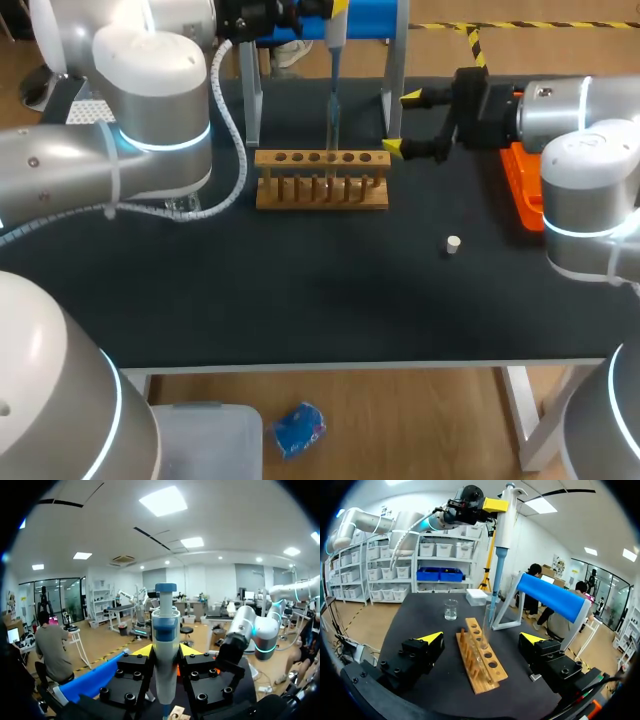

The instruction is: Invert the test tube, pick up the pipette, mount the tip to pipette, aspirate from beaker and dispense into the tube, eject the tip, return the pipette, and cap with the stopper.

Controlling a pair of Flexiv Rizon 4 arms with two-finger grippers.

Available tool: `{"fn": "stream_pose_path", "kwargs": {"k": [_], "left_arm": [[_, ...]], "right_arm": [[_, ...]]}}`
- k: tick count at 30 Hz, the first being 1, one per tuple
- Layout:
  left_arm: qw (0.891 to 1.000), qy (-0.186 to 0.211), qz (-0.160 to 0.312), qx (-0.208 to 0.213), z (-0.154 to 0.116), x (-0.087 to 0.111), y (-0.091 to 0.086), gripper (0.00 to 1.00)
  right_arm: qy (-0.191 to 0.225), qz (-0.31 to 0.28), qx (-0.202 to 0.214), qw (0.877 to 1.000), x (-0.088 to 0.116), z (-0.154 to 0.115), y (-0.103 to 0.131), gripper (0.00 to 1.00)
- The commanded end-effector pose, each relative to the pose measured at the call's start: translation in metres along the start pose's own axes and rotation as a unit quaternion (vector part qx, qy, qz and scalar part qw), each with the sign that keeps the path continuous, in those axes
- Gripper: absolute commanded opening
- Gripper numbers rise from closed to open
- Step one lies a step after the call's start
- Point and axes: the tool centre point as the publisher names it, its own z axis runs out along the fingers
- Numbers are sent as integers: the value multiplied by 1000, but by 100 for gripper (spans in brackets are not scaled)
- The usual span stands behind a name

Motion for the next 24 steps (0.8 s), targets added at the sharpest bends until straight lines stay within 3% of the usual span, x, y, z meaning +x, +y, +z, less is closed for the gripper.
{"fn": "stream_pose_path", "kwargs": {"k": [1, 24], "left_arm": [[1000, 0, 2, -8, -1, 0, -7, 0], [1000, -2, 20, -9, 1, 9, -34, 0]], "right_arm": [[0, 0, 0, 1000, 0, 0, 0, 100], [0, 0, 0, 1000, 0, 0, 0, 100]]}}
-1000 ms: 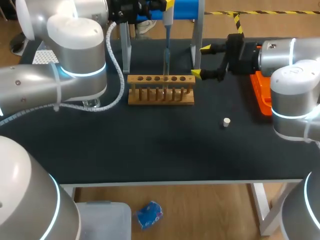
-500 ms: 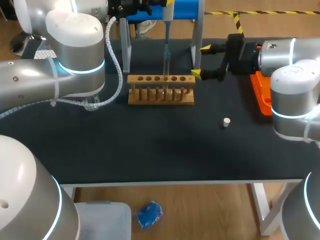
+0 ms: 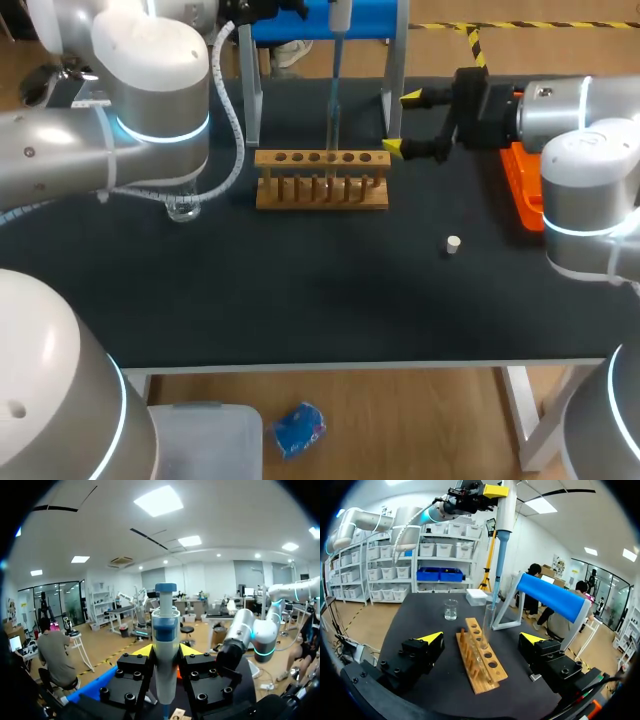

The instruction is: Invert the test tube, pick up the pipette, mount the tip to pipette, aspirate from beaker and dispense into the tube, eject the tip, return the pipette, and cap with the stopper.

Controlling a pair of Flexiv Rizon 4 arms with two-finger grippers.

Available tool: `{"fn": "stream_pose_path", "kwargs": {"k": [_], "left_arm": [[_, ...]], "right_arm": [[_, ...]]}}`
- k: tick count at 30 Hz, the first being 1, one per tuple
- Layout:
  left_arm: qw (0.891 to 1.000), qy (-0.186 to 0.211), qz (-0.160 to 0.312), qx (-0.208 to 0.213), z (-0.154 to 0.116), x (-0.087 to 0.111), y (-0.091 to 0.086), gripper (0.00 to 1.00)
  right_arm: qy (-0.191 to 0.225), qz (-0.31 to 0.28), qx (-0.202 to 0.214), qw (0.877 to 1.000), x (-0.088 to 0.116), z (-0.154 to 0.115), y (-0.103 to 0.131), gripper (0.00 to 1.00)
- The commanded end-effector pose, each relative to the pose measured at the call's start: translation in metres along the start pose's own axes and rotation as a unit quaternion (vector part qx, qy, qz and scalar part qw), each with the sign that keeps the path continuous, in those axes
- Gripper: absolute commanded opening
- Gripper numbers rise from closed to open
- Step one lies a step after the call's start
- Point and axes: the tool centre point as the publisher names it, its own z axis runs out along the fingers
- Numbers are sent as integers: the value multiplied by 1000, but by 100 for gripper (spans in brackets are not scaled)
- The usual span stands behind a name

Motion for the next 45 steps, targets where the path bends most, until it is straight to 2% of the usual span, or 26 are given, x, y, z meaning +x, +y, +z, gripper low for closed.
{"fn": "stream_pose_path", "kwargs": {"k": [1, 12, 15, 23, 43, 45], "left_arm": [[1000, 0, 0, -4, 1, 1, -6, 0], [1000, 6, 10, -11, 0, 4, -22, 0], [1000, 10, 1, -1, 0, 5, -29, 0], [1000, 10, -3, -24, -7, 10, -43, 0], [1000, 11, -6, -25, -9, 11, -43, 0], [1000, 10, -7, -21, -12, 3, -39, 0]], "right_arm": [[0, 0, 0, 1000, 0, 0, 0, 100], [0, 0, 0, 1000, 0, 0, 0, 100], [0, 0, 0, 1000, 0, 0, 0, 100], [0, 0, 0, 1000, 0, 0, 0, 100], [0, 0, 0, 1000, 0, 0, 0, 100], [0, 0, 0, 1000, 0, 0, 0, 100]]}}
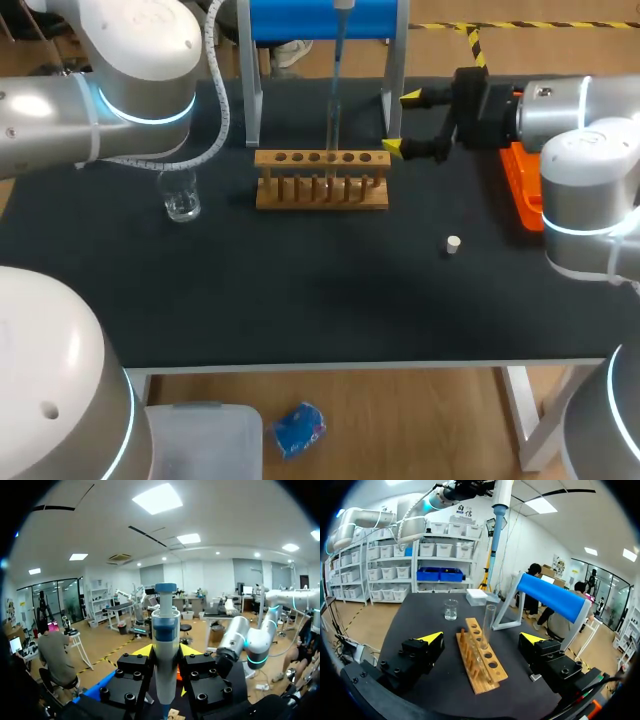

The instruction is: Invert the test tube, pick up the pipette, mount the tip to pipette, aspirate from beaker and dispense into the tube, eject the tip, return the pipette, and cap with the stopper.

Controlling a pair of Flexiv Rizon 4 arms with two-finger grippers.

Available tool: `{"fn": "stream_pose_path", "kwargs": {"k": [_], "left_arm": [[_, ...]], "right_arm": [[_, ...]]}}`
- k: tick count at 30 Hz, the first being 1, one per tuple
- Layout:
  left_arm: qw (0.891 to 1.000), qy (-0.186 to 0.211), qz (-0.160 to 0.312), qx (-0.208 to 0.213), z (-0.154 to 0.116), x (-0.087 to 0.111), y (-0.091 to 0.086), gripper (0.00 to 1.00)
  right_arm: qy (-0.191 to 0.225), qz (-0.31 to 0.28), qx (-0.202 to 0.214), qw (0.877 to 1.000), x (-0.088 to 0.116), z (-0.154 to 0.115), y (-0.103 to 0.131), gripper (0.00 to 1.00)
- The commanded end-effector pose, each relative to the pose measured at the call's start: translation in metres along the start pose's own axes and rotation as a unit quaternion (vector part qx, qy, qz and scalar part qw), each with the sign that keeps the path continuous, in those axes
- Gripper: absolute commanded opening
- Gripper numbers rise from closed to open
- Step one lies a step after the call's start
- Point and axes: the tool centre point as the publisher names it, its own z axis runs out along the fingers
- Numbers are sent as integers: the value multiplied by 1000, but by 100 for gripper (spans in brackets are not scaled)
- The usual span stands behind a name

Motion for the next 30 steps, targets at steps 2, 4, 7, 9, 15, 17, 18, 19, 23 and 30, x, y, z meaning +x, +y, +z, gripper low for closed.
{"fn": "stream_pose_path", "kwargs": {"k": [2, 4, 7, 9, 15, 17, 18, 19, 23, 30], "left_arm": [[1000, 3, 7, -1, -20, -11, 3, 0], [1000, -1, 13, 1, -38, -6, 5, 0], [1000, -16, 16, 1, -70, 6, 12, 0], [1000, -23, 16, -1, -88, 17, 18, 0], [1000, -20, 16, -4, -119, 60, 32, 0], [1000, -17, 15, -6, -124, 74, 34, 0], [1000, -15, 13, -8, -125, 81, 35, 0], [1000, -12, 12, -10, -125, 87, 36, 0], [1000, 0, 8, -13, -125, 110, 38, 0], [1000, 26, 2, -4, -111, 149, 36, 0]], "right_arm": [[0, 0, -1, 1000, 0, 0, -1, 100], [0, 0, -1, 1000, 0, 0, -1, 100], [0, 0, -1, 1000, 0, 0, -1, 100], [0, 0, -1, 1000, 0, 0, -1, 100], [5, -10, 8, 1000, 6, -4, -6, 100], [8, -13, 6, 1000, 11, -13, -12, 100], [11, -13, 2, 1000, 14, -18, -14, 100], [14, -11, -5, 1000, 17, -23, -16, 100], [29, -13, -36, 999, 34, -44, -21, 100], [78, -10, -102, 992, 73, -64, -23, 100]]}}
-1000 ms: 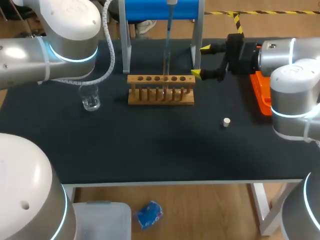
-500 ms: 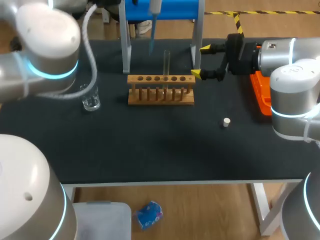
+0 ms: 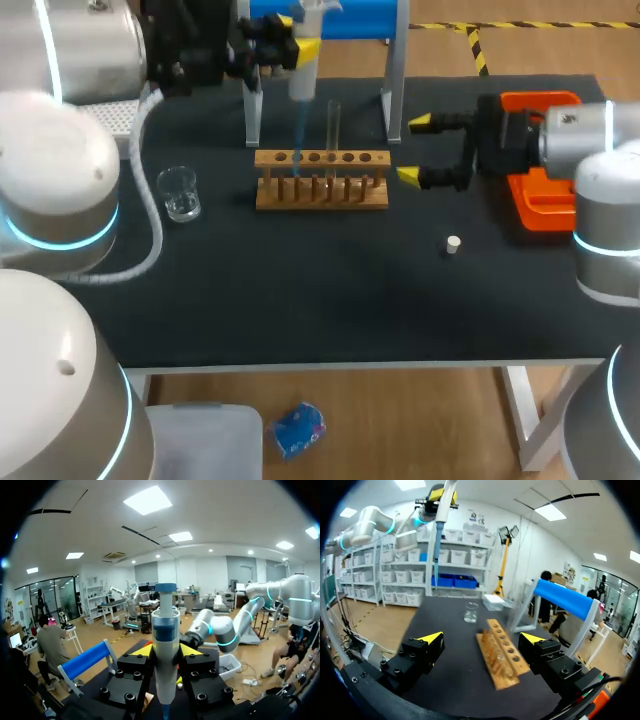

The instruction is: Invert the test tube, pick up the pipette, mount the tip to pipette, aspirate from beaker and dispense into the tube, eject the tip, return the pipette, and cap with the stopper.

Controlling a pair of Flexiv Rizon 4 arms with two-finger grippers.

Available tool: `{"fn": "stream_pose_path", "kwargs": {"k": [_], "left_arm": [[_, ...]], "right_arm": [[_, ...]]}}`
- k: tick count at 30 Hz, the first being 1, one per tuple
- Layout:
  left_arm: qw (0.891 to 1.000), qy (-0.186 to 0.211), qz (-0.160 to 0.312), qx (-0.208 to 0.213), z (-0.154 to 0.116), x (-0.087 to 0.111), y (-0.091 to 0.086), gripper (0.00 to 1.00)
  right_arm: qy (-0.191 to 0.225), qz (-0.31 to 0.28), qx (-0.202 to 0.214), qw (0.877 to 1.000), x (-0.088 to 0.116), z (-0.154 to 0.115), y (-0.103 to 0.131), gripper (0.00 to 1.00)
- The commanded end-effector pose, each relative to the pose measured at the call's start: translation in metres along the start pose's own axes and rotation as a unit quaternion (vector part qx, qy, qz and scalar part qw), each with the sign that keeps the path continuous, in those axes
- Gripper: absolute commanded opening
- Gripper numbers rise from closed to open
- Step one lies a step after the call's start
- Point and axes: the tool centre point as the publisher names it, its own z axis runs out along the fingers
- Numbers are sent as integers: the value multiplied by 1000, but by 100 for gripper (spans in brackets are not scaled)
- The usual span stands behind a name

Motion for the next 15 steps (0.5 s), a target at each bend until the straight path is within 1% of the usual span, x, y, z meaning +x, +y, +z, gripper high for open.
{"fn": "stream_pose_path", "kwargs": {"k": [1, 2, 15], "left_arm": [[1000, 10, 1, 9, 5, 19, -2, 0], [1000, 10, 1, 9, 5, 19, -2, 0], [1000, 10, 1, 9, 5, 19, -2, 0]], "right_arm": [[25, 1, -56, 998, 31, -28, -5, 100], [38, -7, -61, 997, 40, -27, -6, 100], [38, -7, -61, 997, 40, -27, -6, 100]]}}
